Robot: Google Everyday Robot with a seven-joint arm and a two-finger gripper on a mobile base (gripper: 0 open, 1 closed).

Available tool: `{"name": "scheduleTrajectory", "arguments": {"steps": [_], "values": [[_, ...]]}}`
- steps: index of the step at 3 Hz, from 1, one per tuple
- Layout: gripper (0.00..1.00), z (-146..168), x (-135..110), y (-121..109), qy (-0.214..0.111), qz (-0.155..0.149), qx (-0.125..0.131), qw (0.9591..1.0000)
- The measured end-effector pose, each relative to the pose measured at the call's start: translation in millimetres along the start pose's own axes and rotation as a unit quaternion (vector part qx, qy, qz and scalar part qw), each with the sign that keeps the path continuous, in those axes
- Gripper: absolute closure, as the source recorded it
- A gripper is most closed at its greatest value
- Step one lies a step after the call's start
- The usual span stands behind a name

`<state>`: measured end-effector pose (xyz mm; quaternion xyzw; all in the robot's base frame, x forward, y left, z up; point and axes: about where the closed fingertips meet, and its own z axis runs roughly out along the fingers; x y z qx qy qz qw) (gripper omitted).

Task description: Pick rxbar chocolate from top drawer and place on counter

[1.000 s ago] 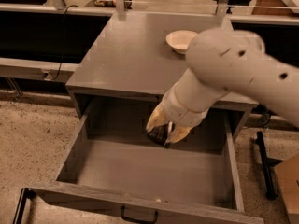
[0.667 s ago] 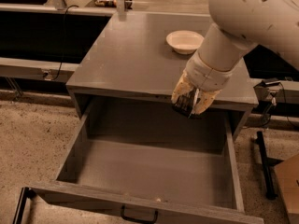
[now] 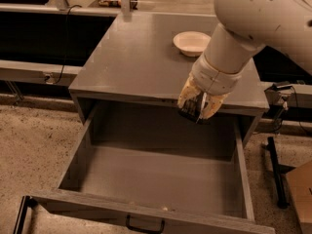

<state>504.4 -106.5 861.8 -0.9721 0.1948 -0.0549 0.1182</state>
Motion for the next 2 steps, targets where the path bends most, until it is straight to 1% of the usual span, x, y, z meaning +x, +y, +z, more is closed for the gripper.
{"name": "scheduleTrajectory", "arguments": {"steps": [1, 2], "values": [[1.00, -10, 24, 4, 0.024, 0.018, -0.043, 0.9986], [1.00, -28, 62, 17, 0.066, 0.056, -0.084, 0.9928]]}}
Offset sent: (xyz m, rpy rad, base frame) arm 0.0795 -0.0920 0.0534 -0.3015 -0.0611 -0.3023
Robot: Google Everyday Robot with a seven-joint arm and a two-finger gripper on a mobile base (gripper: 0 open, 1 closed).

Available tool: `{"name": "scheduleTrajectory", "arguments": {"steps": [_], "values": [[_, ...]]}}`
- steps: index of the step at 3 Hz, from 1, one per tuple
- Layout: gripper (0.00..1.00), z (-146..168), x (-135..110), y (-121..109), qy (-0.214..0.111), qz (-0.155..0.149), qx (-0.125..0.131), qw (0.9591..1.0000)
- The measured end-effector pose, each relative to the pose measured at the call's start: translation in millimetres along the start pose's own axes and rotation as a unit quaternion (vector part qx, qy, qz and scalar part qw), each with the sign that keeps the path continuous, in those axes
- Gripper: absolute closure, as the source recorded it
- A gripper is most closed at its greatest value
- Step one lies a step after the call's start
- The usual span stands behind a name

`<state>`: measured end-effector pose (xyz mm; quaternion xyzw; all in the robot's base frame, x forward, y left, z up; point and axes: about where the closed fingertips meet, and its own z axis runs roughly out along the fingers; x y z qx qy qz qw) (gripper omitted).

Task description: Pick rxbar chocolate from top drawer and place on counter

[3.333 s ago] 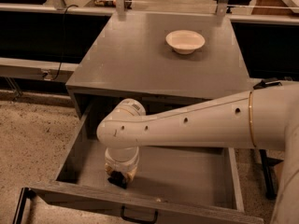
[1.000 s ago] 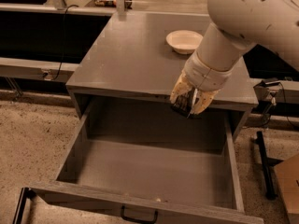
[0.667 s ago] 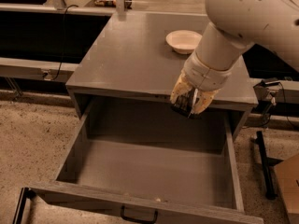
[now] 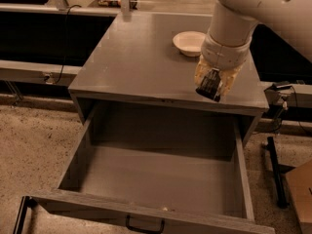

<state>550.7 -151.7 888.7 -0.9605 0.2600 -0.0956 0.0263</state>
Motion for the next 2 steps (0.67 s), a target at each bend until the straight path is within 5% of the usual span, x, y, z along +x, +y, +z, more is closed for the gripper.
{"name": "scheduleTrajectory", "arguments": {"steps": [1, 2], "values": [[0.82, 0, 35, 5, 0.013, 0.030, 0.009, 0.9994], [0.58, 21, 60, 9, -0.005, 0.054, 0.051, 0.9972]]}}
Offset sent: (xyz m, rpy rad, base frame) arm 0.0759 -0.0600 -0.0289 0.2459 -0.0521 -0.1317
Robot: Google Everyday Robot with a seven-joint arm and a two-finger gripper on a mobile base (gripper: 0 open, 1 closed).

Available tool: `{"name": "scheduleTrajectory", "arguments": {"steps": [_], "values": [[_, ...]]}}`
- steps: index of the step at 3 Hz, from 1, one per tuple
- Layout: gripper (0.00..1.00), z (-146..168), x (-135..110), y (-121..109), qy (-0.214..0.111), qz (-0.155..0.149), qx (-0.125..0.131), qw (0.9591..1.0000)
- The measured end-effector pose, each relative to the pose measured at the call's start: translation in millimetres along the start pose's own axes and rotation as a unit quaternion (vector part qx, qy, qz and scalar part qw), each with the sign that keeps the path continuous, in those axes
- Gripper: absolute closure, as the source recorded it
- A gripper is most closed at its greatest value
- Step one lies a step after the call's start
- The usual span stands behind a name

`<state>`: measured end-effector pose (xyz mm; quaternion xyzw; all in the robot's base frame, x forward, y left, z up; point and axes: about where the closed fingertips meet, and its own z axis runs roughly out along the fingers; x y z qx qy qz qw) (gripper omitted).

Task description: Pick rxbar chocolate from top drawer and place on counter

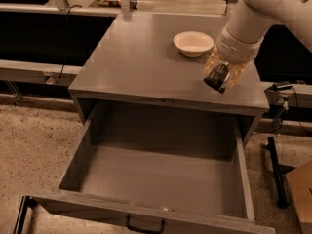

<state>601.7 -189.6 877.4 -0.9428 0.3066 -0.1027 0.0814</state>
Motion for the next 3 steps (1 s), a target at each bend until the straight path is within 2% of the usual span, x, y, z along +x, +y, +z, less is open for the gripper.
{"name": "scheduleTrajectory", "arguments": {"steps": [2, 3], "values": [[0.13, 4.5, -0.2, -2.4, -0.002, -0.001, 0.002, 1.0000], [0.00, 5.0, -0.5, -3.2, -0.004, -0.003, 0.004, 1.0000]]}}
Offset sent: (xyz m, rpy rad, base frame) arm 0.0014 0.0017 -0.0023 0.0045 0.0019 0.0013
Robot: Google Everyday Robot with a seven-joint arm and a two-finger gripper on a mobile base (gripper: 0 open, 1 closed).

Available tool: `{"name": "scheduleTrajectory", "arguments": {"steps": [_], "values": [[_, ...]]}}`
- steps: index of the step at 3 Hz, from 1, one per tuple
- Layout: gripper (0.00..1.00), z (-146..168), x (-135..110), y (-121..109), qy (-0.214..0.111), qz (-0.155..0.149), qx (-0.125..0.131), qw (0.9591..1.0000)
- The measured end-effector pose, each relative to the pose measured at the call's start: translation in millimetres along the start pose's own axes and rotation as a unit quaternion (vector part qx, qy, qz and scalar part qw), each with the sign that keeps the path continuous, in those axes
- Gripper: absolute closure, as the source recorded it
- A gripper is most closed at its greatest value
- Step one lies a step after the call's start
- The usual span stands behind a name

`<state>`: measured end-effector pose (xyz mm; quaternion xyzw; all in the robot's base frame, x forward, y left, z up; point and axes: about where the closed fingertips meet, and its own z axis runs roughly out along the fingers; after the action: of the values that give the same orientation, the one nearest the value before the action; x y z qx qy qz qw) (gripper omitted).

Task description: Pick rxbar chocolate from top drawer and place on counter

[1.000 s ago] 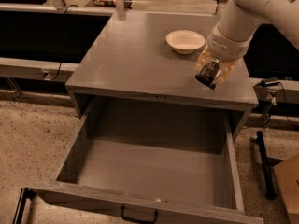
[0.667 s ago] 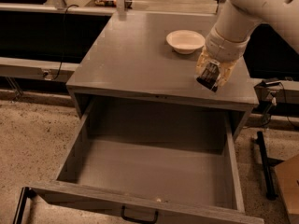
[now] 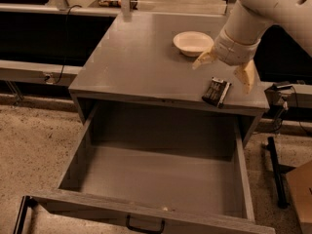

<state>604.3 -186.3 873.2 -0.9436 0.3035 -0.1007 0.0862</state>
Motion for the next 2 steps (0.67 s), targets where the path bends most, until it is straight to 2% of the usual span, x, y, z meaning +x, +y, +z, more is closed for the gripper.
{"name": "scheduleTrajectory", "arguments": {"steps": [1, 2], "values": [[0.00, -17, -10, -2, -0.012, -0.026, 0.028, 0.9992], [0.00, -40, -18, 0, -0.025, -0.062, 0.062, 0.9959]]}}
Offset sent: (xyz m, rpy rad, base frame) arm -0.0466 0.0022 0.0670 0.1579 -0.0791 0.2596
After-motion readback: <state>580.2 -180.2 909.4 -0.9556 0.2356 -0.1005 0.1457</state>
